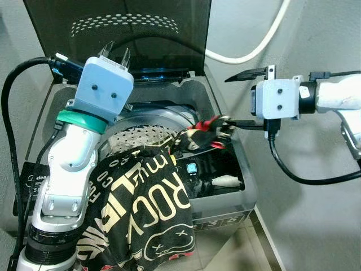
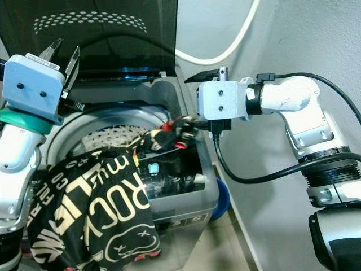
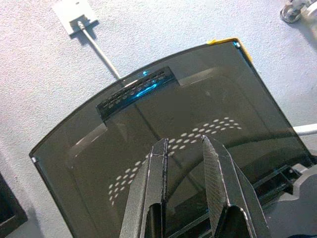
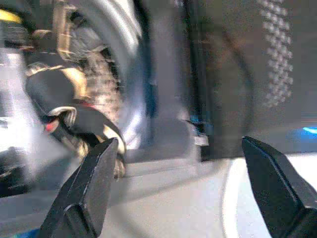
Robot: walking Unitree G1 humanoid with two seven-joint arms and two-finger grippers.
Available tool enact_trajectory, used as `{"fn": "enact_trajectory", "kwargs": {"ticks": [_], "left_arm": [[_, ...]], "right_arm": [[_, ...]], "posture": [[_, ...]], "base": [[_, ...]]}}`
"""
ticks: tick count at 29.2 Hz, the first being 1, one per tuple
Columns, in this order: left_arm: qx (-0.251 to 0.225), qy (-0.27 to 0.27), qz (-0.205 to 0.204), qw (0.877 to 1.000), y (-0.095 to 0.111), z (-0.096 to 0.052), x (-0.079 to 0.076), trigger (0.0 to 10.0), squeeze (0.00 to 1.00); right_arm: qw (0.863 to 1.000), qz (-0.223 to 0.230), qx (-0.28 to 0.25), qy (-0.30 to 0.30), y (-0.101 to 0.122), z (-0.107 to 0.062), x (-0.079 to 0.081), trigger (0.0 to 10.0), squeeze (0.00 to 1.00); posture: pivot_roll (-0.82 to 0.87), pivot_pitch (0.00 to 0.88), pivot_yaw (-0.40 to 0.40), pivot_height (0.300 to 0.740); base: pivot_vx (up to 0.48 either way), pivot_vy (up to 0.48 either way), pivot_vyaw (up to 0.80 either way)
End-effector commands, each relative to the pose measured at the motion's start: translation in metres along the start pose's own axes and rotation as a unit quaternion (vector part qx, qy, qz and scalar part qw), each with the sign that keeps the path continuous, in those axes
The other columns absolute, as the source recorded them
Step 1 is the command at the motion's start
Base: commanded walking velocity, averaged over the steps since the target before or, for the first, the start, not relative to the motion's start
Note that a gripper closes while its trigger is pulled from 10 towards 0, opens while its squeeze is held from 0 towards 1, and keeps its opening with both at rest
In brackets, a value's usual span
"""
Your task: Clothes washing
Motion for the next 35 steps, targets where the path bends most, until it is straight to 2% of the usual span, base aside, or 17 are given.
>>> {"fn": "enact_trajectory", "kwargs": {"ticks": [1,2,6,7,8,10,12,15,16,19,22,23,26,27,30,32,35], "left_arm": [[-0.004,-0.001,-0.003,1.0,0.003,-0.001,0.0,10.0,0.0],[-0.004,-0.003,-0.003,1.0,0.003,0.0,0.0,10.0,0.0],[-0.005,-0.004,-0.003,1.0,0.003,0.0,-0.001,10.0,0.0],[-0.005,-0.005,-0.003,1.0,0.003,0.0,-0.001,10.0,0.0],[-0.005,-0.005,-0.003,1.0,0.003,0.0,-0.001,10.0,0.0],[-0.005,-0.006,-0.003,1.0,0.004,0.0,-0.001,10.0,0.0],[-0.006,-0.005,-0.004,1.0,0.005,0.001,-0.001,10.0,0.0],[-0.007,-0.005,-0.004,1.0,0.006,0.001,0.0,10.0,0.0],[-0.018,-0.001,0.001,1.0,0.011,0.004,0.002,10.0,0.0],[-0.042,0.008,0.01,0.999,0.021,0.009,0.007,10.0,0.0],[-0.042,0.008,0.01,0.999,0.021,0.009,0.007,10.0,0.0],[-0.077,0.025,0.032,0.996,0.035,0.016,0.014,10.0,0.0],[-0.077,0.025,0.032,0.996,0.035,0.016,0.014,10.0,0.0],[-0.094,0.027,0.034,0.995,0.043,0.02,0.015,10.0,0.0],[-0.094,0.027,0.034,0.995,0.043,0.02,0.015,10.0,0.0],[-0.07,-0.051,-0.008,0.996,0.039,0.014,-0.008,10.0,0.0],[-0.047,-0.087,-0.035,0.995,0.033,0.008,-0.018,10.0,0.0]], "right_arm": [[0.996,-0.008,0.029,-0.088,-0.006,-0.008,-0.025,10.0,0.0],[0.985,0.005,0.045,-0.17,-0.013,-0.014,-0.042,10.0,0.0],[0.974,0.02,0.054,-0.221,-0.017,-0.02,-0.051,10.0,0.0],[0.965,0.081,0.019,-0.248,-0.016,-0.023,-0.052,10.0,0.0],[0.965,0.081,0.019,-0.248,-0.016,-0.023,-0.052,10.0,0.0],[0.961,0.201,-0.105,-0.156,0.003,-0.021,-0.022,10.0,0.0],[0.951,0.247,-0.187,-0.018,0.028,-0.019,0.019,10.0,0.0],[0.946,0.258,-0.195,0.015,0.033,-0.016,0.033,10.0,0.0],[0.943,0.265,-0.194,0.048,0.037,-0.009,0.051,10.0,0.0],[0.94,0.275,-0.19,0.074,0.041,0.002,0.071,10.0,0.0],[0.94,0.275,-0.19,0.074,0.041,0.002,0.071,10.0,0.0],[0.928,0.292,-0.203,0.111,0.051,0.013,0.095,10.0,0.0],[0.928,0.292,-0.203,0.111,0.051,0.013,0.095,10.0,0.0],[0.911,0.311,-0.224,0.153,0.067,0.023,0.12,10.0,0.0],[0.911,0.311,-0.224,0.153,0.067,0.023,0.12,10.0,0.0],[0.881,0.357,-0.251,0.185,0.093,0.047,0.154,10.0,0.0],[0.876,0.374,-0.247,0.177,0.097,0.055,0.157,10.0,0.0]], "posture": [[0.14,0.038,0.054,0.74],[0.14,0.039,0.057,0.74],[0.14,0.039,0.059,0.74],[0.14,0.042,0.059,0.74],[0.14,0.042,0.059,0.74],[0.14,0.043,0.058,0.74],[0.14,0.045,0.056,0.74],[0.14,0.045,0.056,0.74],[0.14,0.046,0.053,0.74],[0.14,0.046,0.052,0.74],[0.14,0.046,0.052,0.74],[0.15,0.041,0.045,0.74],[0.15,0.041,0.045,0.74],[0.16,0.041,0.044,0.74],[0.16,0.041,0.044,0.74],[0.15,0.043,0.043,0.74],[0.15,0.043,0.043,0.74]], "base": [[0.0,0.0,0.0],[0.0,0.0,0.0],[0.0,0.0,0.0],[0.0,0.0,0.0],[0.0,0.0,0.0],[0.0,0.0,0.0],[0.0,0.0,0.0],[0.0,0.0,0.0],[0.0,0.0,0.0],[0.0,0.0,0.0],[0.0,0.0,0.0],[0.0,0.0,0.0],[0.0,0.0,0.0],[0.0,0.0,0.0],[0.0,0.0,0.0],[0.0,0.0,0.0],[0.0,0.0,0.0]]}}
Point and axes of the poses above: a point about 5 cm out from each wrist's last joint towards the gripper, its own z axis pointing out of the wrist towards the gripper, its own y axis along the axis of the wrist's last joint, x = y × z, the point moved 2 cm from there along z, pointing out of the wrist towards the gripper, and after that the axes turned 13 degrees about -z, right-handed, at the moved point
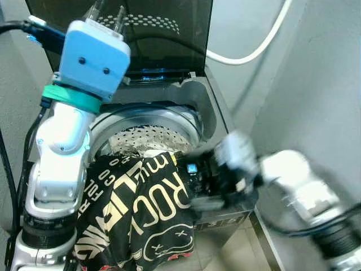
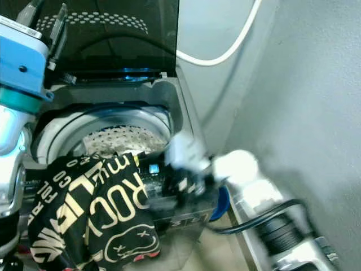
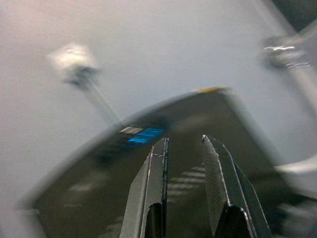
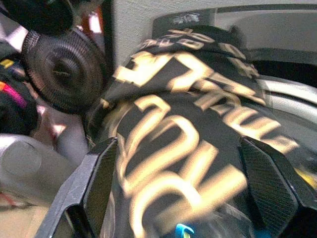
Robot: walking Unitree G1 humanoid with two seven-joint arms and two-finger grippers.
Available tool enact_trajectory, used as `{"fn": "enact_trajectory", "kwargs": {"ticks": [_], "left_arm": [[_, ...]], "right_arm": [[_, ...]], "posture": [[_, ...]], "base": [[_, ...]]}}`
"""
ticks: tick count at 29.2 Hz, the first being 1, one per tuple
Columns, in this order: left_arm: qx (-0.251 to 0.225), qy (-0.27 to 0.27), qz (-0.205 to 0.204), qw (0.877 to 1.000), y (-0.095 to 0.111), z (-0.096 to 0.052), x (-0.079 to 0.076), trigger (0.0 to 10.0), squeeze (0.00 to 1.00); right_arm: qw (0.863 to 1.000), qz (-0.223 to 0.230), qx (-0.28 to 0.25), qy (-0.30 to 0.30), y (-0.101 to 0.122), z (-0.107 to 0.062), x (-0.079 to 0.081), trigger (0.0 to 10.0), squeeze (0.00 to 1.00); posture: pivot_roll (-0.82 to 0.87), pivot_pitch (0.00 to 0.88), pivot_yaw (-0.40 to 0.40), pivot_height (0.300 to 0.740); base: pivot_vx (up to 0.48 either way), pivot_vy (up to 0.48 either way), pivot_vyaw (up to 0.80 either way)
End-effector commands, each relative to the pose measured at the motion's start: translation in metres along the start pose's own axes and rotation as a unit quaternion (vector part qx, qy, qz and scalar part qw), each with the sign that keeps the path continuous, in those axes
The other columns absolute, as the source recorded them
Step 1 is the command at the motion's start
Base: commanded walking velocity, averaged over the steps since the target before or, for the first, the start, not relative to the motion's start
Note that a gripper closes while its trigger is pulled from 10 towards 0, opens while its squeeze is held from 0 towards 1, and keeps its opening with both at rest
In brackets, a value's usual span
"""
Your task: Clothes washing
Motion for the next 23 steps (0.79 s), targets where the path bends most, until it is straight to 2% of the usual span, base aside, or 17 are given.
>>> {"fn": "enact_trajectory", "kwargs": {"ticks": [1,2,4,6,7,8,10,11,14,15,17,18,19,20,21,22,23], "left_arm": [[0.042,-0.049,-0.063,0.996,-0.006,-0.01,-0.011,10.0,0.0],[0.064,-0.065,-0.095,0.991,-0.01,-0.015,-0.013,10.0,0.0],[0.064,-0.065,-0.095,0.991,-0.01,-0.015,-0.013,10.0,0.0],[0.106,-0.111,-0.157,0.976,-0.013,-0.026,-0.014,10.0,0.0],[0.106,-0.111,-0.157,0.976,-0.013,-0.026,-0.014,10.0,0.0],[0.131,-0.144,-0.187,0.963,-0.014,-0.034,-0.012,10.0,0.0],[0.131,-0.144,-0.187,0.963,-0.014,-0.034,-0.012,10.0,0.0],[0.163,-0.198,-0.225,0.94,-0.01,-0.046,-0.002,10.0,0.0],[0.174,-0.216,-0.231,0.933,-0.009,-0.051,0.002,10.0,0.0],[0.188,-0.238,-0.239,0.922,-0.008,-0.057,0.005,10.0,0.0],[0.188,-0.238,-0.239,0.922,-0.008,-0.057,0.005,10.0,0.0],[0.215,-0.264,-0.24,0.909,-0.008,-0.068,0.007,10.0,0.0],[0.215,-0.264,-0.24,0.909,-0.008,-0.068,0.007,10.0,0.0],[0.242,-0.286,-0.239,0.896,-0.009,-0.079,0.007,10.0,0.0],[0.242,-0.286,-0.239,0.896,-0.009,-0.079,0.007,10.0,0.0],[0.267,-0.298,-0.25,0.882,-0.01,-0.089,0.006,10.0,0.0],[0.267,-0.298,-0.25,0.882,-0.01,-0.089,0.006,10.0,0.0]], "right_arm": [[1.0,0.014,0.012,-0.024,-0.003,-0.001,-0.006,10.0,0.0],[0.999,0.022,0.008,-0.035,-0.002,0.0,-0.008,10.0,0.0],[0.999,0.022,0.008,-0.035,-0.002,0.0,-0.008,10.0,0.0],[0.999,0.033,-0.004,-0.032,0.001,0.0,-0.007,10.0,0.0],[0.999,0.033,-0.004,-0.032,0.001,0.0,-0.007,10.0,0.0],[0.999,0.035,-0.008,-0.028,0.001,0.001,-0.005,10.0,0.0],[0.999,0.035,-0.008,-0.028,0.001,0.001,-0.005,10.0,0.0],[0.999,0.036,-0.013,-0.024,0.002,0.006,-0.004,10.0,0.0],[0.999,0.035,-0.013,-0.025,0.002,0.008,-0.004,10.0,0.0],[0.999,0.033,-0.012,-0.03,0.002,0.012,-0.005,10.0,0.0],[0.999,0.033,-0.012,-0.03,0.002,0.012,-0.005,10.0,0.0],[0.999,0.027,-0.005,-0.043,-0.001,0.015,-0.007,10.0,0.0],[0.999,0.027,-0.005,-0.043,-0.001,0.015,-0.007,10.0,0.0],[0.998,0.022,0.006,-0.059,-0.004,0.018,-0.011,10.0,0.0],[0.998,0.022,0.006,-0.059,-0.004,0.018,-0.011,10.0,0.0],[0.997,0.017,0.015,-0.073,-0.007,0.02,-0.013,10.0,0.0],[0.997,0.017,0.015,-0.073,-0.007,0.02,-0.013,10.0,0.0]], "posture": [[0.16,0.045,0.043,0.74],[0.16,0.045,0.043,0.74],[0.16,0.045,0.043,0.74],[0.17,0.05,0.038,0.74],[0.17,0.05,0.038,0.74],[0.17,0.052,0.036,0.74],[0.17,0.052,0.036,0.74],[0.18,0.054,0.032,0.74],[0.18,0.055,0.032,0.74],[0.18,0.057,0.033,0.74],[0.18,0.057,0.033,0.74],[0.18,0.06,0.031,0.74],[0.18,0.06,0.031,0.74],[0.19,0.062,0.031,0.74],[0.19,0.062,0.031,0.74],[0.19,0.062,0.031,0.74],[0.19,0.062,0.031,0.74]], "base": [[0.0,0.0,0.0],[0.0,0.0,0.0],[0.0,0.0,0.0],[0.0,0.0,0.0],[0.0,0.0,0.0],[0.0,0.0,0.0],[0.0,0.0,0.0],[0.0,0.0,0.0],[0.0,0.0,0.0],[0.0,0.0,0.0],[0.0,0.0,0.0],[0.0,0.0,0.0],[0.0,0.0,0.0],[0.0,0.0,0.0],[0.0,0.0,0.0],[0.0,0.0,0.0],[0.0,0.0,0.0]]}}
Point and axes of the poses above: a point about 5 cm out from each wrist's last joint towards the gripper, its own z axis pointing out of the wrist towards the gripper, its own y axis along the axis of the wrist's last joint, x = y × z, the point moved 2 cm from there along z, pointing out of the wrist towards the gripper, and after that the axes turned 13 degrees about -z, right-handed, at the moved point
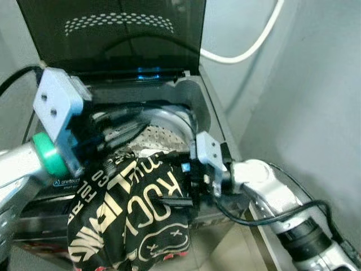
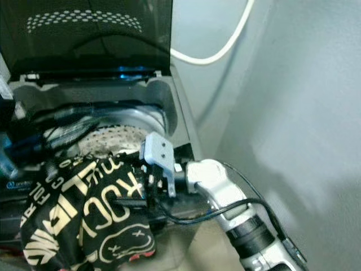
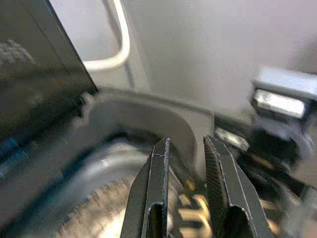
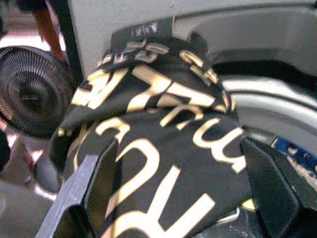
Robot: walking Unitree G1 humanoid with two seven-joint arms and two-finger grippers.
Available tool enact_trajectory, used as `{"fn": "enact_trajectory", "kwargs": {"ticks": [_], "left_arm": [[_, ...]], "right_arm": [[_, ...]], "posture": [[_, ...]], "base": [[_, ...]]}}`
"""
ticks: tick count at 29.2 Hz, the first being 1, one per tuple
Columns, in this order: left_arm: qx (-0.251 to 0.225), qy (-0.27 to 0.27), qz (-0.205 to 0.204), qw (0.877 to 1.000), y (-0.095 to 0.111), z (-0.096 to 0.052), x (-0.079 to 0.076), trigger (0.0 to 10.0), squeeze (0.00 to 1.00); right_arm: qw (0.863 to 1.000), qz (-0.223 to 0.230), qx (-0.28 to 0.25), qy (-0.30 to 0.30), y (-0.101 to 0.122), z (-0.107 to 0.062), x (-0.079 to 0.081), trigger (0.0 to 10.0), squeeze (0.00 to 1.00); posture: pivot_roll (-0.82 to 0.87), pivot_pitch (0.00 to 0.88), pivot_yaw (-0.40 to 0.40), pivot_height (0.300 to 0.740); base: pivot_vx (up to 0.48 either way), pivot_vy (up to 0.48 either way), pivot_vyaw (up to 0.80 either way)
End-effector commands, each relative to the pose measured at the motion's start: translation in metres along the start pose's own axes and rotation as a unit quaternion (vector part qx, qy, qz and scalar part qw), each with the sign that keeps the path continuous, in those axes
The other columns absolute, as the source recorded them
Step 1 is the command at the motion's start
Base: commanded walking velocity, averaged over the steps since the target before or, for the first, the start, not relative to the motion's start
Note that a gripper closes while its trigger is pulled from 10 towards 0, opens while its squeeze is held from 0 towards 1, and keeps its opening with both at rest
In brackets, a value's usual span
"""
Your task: Clothes washing
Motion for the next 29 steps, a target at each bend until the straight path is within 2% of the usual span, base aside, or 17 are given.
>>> {"fn": "enact_trajectory", "kwargs": {"ticks": [1,2,3,5,6,9,10,11,12,14,16,21,24,25,27,28,29], "left_arm": [[0.028,-0.024,-0.02,0.999,-0.008,-0.005,-0.009,10.0,0.0],[0.038,-0.033,-0.054,0.997,-0.018,-0.007,-0.015,10.0,0.0],[0.038,-0.033,-0.054,0.997,-0.018,-0.007,-0.015,10.0,0.0],[0.051,-0.034,-0.081,0.995,-0.027,-0.008,-0.019,10.0,0.0],[0.069,-0.028,-0.104,0.992,-0.04,-0.01,-0.021,10.0,0.0],[0.069,-0.028,-0.104,0.992,-0.04,-0.01,-0.021,10.0,0.0],[0.088,-0.027,-0.123,0.988,-0.05,-0.011,-0.025,10.0,0.0],[0.088,-0.027,-0.123,0.988,-0.05,-0.011,-0.025,10.0,0.0],[0.111,-0.031,-0.133,0.984,-0.058,-0.014,-0.029,10.0,0.0],[0.127,-0.032,-0.135,0.982,-0.063,-0.017,-0.03,10.0,0.0],[0.165,-0.021,-0.112,0.98,-0.071,-0.023,-0.027,10.0,0.0],[0.18,-0.011,-0.114,0.977,-0.077,-0.027,-0.025,10.0,0.0],[0.178,0.028,-0.111,0.977,-0.085,-0.026,-0.018,10.0,0.0],[0.179,0.044,-0.101,0.978,-0.087,-0.024,-0.015,7.9,0.0],[0.18,0.053,-0.094,0.978,-0.088,-0.022,-0.013,7.9,0.0],[0.183,0.062,-0.088,0.977,-0.089,-0.022,-0.01,4.0,0.0],[0.185,0.068,-0.084,0.977,-0.09,-0.022,-0.009,4.0,0.0]], "right_arm": [[1.0,-0.003,0.016,-0.01,-0.006,0.002,-0.001,10.0,0.0],[1.0,-0.005,0.018,-0.018,-0.007,0.003,-0.002,10.0,0.0],[1.0,-0.005,0.018,-0.018,-0.007,0.003,-0.002,10.0,0.0],[1.0,-0.005,0.018,-0.022,-0.007,0.004,-0.002,10.0,0.0],[0.999,-0.005,0.017,-0.029,-0.007,0.004,-0.003,10.0,0.0],[0.999,-0.005,0.017,-0.029,-0.007,0.004,-0.003,10.0,0.0],[0.999,-0.004,0.016,-0.033,-0.007,0.004,-0.004,10.0,0.0],[0.999,-0.004,0.016,-0.033,-0.007,0.004,-0.004,10.0,0.0],[0.999,-0.002,0.014,-0.035,-0.006,0.005,-0.004,10.0,0.0],[0.999,-0.001,0.013,-0.036,-0.006,0.004,-0.004,10.0,0.0],[0.999,-0.001,0.014,-0.039,-0.006,0.004,-0.005,10.0,0.0],[0.999,-0.003,0.015,-0.045,-0.007,0.004,-0.007,10.0,0.0],[0.998,-0.003,0.016,-0.056,-0.009,0.004,-0.01,10.0,0.0],[0.998,-0.002,0.016,-0.059,-0.009,0.004,-0.01,10.0,0.0],[0.998,-0.002,0.016,-0.06,-0.009,0.004,-0.01,10.0,0.0],[0.998,-0.002,0.017,-0.061,-0.01,0.004,-0.011,10.0,0.0],[0.998,-0.002,0.018,-0.061,-0.01,0.003,-0.011,10.0,0.0]], "posture": [[0.19,0.063,0.031,0.74],[0.19,0.063,0.031,0.74],[0.19,0.063,0.031,0.74],[0.19,0.063,0.033,0.74],[0.19,0.062,0.034,0.74],[0.19,0.062,0.034,0.74],[0.18,0.063,0.037,0.74],[0.18,0.063,0.037,0.74],[0.18,0.064,0.038,0.74],[0.18,0.064,0.039,0.74],[0.18,0.064,0.038,0.74],[0.18,0.065,0.039,0.74],[0.19,0.067,0.037,0.74],[0.19,0.067,0.037,0.74],[0.19,0.067,0.037,0.74],[0.19,0.067,0.038,0.74],[0.19,0.067,0.038,0.74]], "base": [[0.0,0.0,0.0],[0.0,0.0,0.0],[0.0,0.0,0.0],[0.0,0.0,0.0],[0.0,0.0,0.0],[0.0,0.0,0.0],[0.0,0.0,0.0],[0.0,0.0,0.0],[0.0,0.0,0.0],[0.0,0.0,0.0],[0.0,0.0,0.0],[0.0,0.0,0.0],[0.0,0.0,0.0],[0.0,0.0,0.0],[0.0,0.0,0.0],[0.0,0.0,0.0],[0.0,0.0,0.0]]}}
Point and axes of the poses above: a point about 5 cm out from each wrist's last joint towards the gripper, its own z axis pointing out of the wrist towards the gripper, its own y axis along the axis of the wrist's last joint, x = y × z, the point moved 2 cm from there along z, pointing out of the wrist towards the gripper, and after that the axes turned 13 degrees about -z, right-handed, at the moved point
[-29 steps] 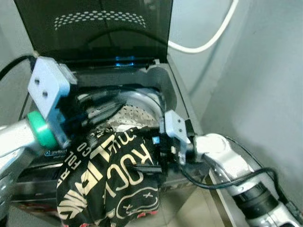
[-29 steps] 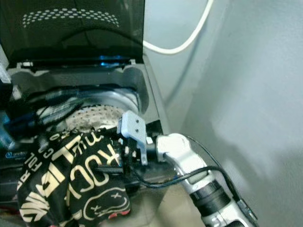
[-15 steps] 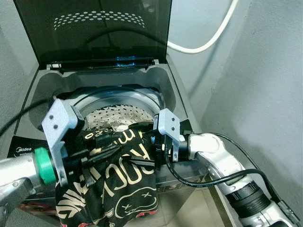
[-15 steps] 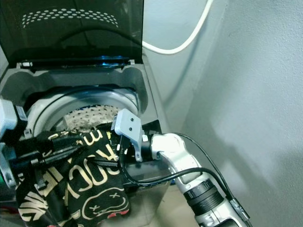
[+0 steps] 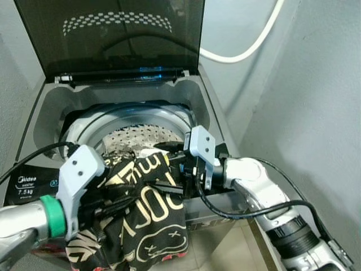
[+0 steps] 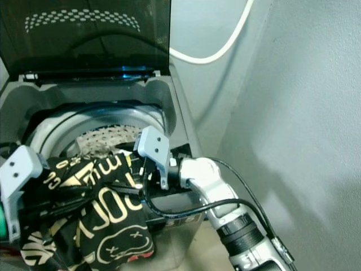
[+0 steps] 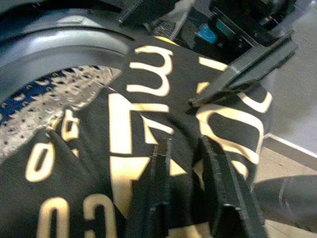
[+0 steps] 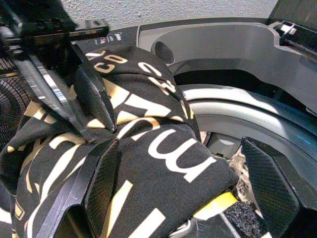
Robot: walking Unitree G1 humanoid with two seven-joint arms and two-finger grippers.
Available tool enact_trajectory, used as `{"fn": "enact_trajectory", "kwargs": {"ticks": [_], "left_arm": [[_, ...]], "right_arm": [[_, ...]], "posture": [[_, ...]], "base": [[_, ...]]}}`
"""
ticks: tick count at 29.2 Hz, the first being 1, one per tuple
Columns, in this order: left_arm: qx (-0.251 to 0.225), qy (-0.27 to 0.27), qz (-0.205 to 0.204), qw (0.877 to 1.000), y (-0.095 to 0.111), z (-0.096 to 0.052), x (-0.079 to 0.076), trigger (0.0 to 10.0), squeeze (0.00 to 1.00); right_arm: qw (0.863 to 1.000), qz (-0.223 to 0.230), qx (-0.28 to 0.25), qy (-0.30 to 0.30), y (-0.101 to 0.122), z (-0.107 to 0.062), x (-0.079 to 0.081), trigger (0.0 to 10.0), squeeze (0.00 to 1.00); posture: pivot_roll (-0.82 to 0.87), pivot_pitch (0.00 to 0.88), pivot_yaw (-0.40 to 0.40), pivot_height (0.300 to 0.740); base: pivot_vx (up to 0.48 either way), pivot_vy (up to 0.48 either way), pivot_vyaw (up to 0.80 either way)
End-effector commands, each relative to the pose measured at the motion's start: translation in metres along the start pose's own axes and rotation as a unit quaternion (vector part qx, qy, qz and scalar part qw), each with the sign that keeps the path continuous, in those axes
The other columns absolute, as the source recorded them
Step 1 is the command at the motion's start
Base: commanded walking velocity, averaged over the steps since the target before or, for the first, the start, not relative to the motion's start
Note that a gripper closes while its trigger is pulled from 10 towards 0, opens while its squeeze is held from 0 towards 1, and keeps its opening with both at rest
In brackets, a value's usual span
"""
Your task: Clothes washing
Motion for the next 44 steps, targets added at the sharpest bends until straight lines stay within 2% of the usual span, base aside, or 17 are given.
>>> {"fn": "enact_trajectory", "kwargs": {"ticks": [1,2,4,5,24,26,31,33,34,35,36,37,39,41,42,43,44], "left_arm": [[0.011,0.012,0.002,1.0,-0.005,0.002,0.003,4.0,0.0],[0.011,0.018,0.001,1.0,-0.005,0.002,0.005,1.8,0.0],[0.011,0.018,0.001,1.0,-0.005,0.002,0.005,1.8,0.0],[0.012,0.023,-0.002,1.0,-0.006,0.002,0.006,0.0,0.0],[0.004,0.021,-0.013,1.0,-0.011,0.009,0.007,0.0,0.0],[0.0,0.023,-0.008,1.0,-0.01,0.01,0.008,0.0,0.0],[-0.059,0.046,0.025,0.997,0.013,0.018,0.015,0.0,0.0],[-0.059,0.046,0.025,0.997,0.013,0.018,0.015,0.0,0.0],[-0.07,0.061,0.04,0.995,0.02,0.02,0.021,4.9,0.0],[-0.07,0.061,0.04,0.995,0.02,0.02,0.021,4.9,0.0],[-0.086,0.087,0.053,0.991,0.028,0.022,0.03,10.0,0.0],[-0.086,0.087,0.053,0.991,0.028,0.022,0.03,10.0,0.0],[-0.131,0.158,0.095,0.974,0.054,0.023,0.057,10.0,0.0],[-0.131,0.158,0.095,0.974,0.054,0.023,0.057,10.0,0.0],[-0.155,0.2,0.124,0.959,0.071,0.019,0.073,10.0,0.0],[-0.155,0.2,0.124,0.959,0.071,0.019,0.073,10.0,0.0],[-0.18,0.238,0.152,0.942,0.09,0.012,0.089,10.0,0.0]], "right_arm": [[1.0,0.012,0.019,-0.002,-0.009,-0.003,0.001,10.0,0.0],[1.0,0.012,0.02,-0.003,-0.01,-0.003,0.001,10.0,0.0],[1.0,0.012,0.02,-0.003,-0.01,-0.003,0.001,10.0,0.0],[1.0,0.012,0.021,-0.003,-0.01,-0.003,0.001,10.0,0.0],[1.0,0.01,0.024,-0.011,-0.011,-0.005,0.0,10.0,0.0],[1.0,0.01,0.024,-0.011,-0.012,-0.005,0.0,10.0,0.0],[1.0,0.009,0.024,-0.012,-0.012,-0.005,0.0,10.0,0.0],[1.0,0.009,0.024,-0.012,-0.012,-0.005,0.0,10.0,0.0],[1.0,0.009,0.024,-0.012,-0.012,-0.004,0.0,10.0,0.0],[1.0,0.009,0.024,-0.012,-0.012,-0.004,0.0,10.0,0.0],[1.0,0.009,0.024,-0.013,-0.012,-0.004,-0.001,10.0,0.0],[1.0,0.009,0.024,-0.013,-0.012,-0.004,-0.001,10.0,0.0],[1.0,0.009,0.023,-0.014,-0.012,-0.004,-0.001,10.0,0.0],[1.0,0.009,0.023,-0.014,-0.012,-0.004,-0.001,10.0,0.0],[1.0,0.008,0.023,-0.015,-0.012,-0.004,-0.001,10.0,0.0],[1.0,0.008,0.023,-0.015,-0.012,-0.004,-0.001,10.0,0.0],[1.0,0.008,0.024,-0.016,-0.012,-0.004,-0.001,10.0,0.0]], "posture": [[0.19,0.067,0.038,0.74],[0.19,0.066,0.038,0.74],[0.19,0.066,0.038,0.74],[0.19,0.066,0.039,0.74],[0.18,0.068,0.049,0.74],[0.18,0.069,0.05,0.74],[0.18,0.069,0.05,0.74],[0.18,0.069,0.05,0.74],[0.18,0.068,0.051,0.74],[0.18,0.068,0.051,0.74],[0.18,0.068,0.051,0.74],[0.18,0.068,0.051,0.74],[0.18,0.068,0.052,0.74],[0.18,0.068,0.052,0.74],[0.18,0.067,0.054,0.74],[0.18,0.067,0.054,0.74],[0.17,0.067,0.055,0.74]], "base": [[0.0,0.0,0.0],[0.0,0.0,0.0],[0.0,0.0,0.0],[0.0,0.0,0.0],[0.0,0.0,0.0],[0.0,0.0,0.0],[0.0,0.0,0.0],[0.0,0.0,0.0],[0.0,0.0,0.0],[0.0,0.0,0.0],[0.0,0.0,0.0],[0.0,0.0,0.0],[0.0,0.0,0.0],[0.0,0.0,0.0],[0.0,0.0,0.0],[0.0,0.0,0.0],[0.0,0.0,0.0]]}}
Point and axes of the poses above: a point about 5 cm out from each wrist's last joint towards the gripper, its own z axis pointing out of the wrist towards the gripper, its own y axis along the axis of the wrist's last joint, x = y × z, the point moved 2 cm from there along z, pointing out of the wrist towards the gripper, and after that the axes turned 13 degrees about -z, right-handed, at the moved point
